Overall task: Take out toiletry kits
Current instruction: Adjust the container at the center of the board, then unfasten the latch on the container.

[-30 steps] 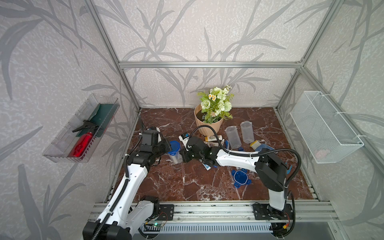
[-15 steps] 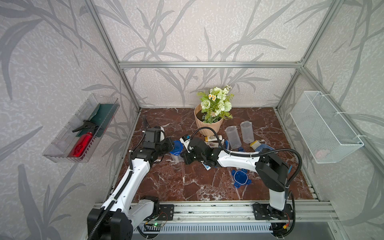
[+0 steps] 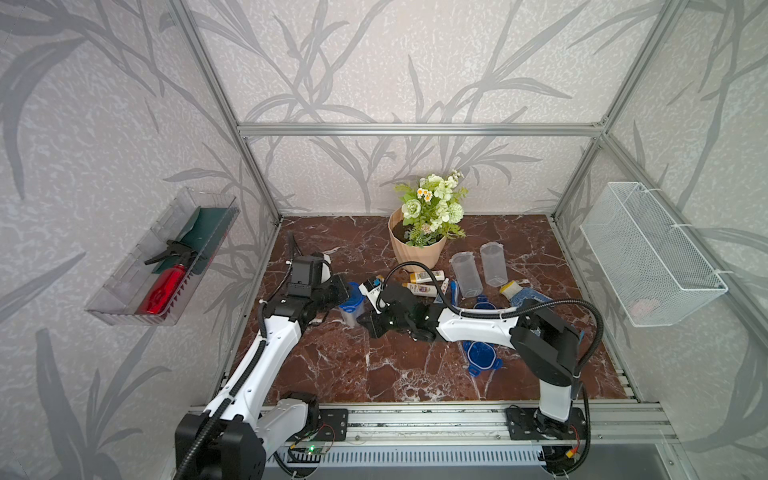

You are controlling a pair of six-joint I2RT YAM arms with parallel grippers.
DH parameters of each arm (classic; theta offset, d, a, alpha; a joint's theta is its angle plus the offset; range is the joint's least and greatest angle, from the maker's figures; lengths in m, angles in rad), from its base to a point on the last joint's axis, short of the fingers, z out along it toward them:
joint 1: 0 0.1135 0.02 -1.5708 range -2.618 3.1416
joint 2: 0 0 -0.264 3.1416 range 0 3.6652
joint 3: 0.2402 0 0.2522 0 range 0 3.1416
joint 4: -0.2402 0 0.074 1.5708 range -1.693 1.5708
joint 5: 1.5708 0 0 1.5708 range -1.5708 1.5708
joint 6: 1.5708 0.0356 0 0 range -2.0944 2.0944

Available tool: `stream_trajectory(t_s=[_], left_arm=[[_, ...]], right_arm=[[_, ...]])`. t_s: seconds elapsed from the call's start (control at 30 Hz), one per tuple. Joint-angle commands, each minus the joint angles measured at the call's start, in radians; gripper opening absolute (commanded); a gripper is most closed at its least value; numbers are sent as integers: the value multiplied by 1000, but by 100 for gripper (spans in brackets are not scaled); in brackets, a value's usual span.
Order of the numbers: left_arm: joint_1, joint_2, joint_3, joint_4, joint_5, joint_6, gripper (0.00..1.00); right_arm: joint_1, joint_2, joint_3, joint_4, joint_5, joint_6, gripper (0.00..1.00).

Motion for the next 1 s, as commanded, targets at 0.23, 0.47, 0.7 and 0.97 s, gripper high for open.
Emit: stream_trajectory(t_s=[0.23, 0.47, 0.7, 0.97], left_arm=[[-14, 22, -7, 35, 7, 2, 0], [-15, 50, -14, 34, -4, 4, 0], [-15, 49, -46, 37, -20, -5, 0], [-24, 12, -102, 37, -8, -25, 0]], right_arm=[[-157, -89, -137, 224, -174, 154, 38], [-201, 33, -101, 482, -326, 368, 48], [-201, 133, -67, 636, -377, 494, 58], [-199, 175, -86, 764, -392, 582, 58]])
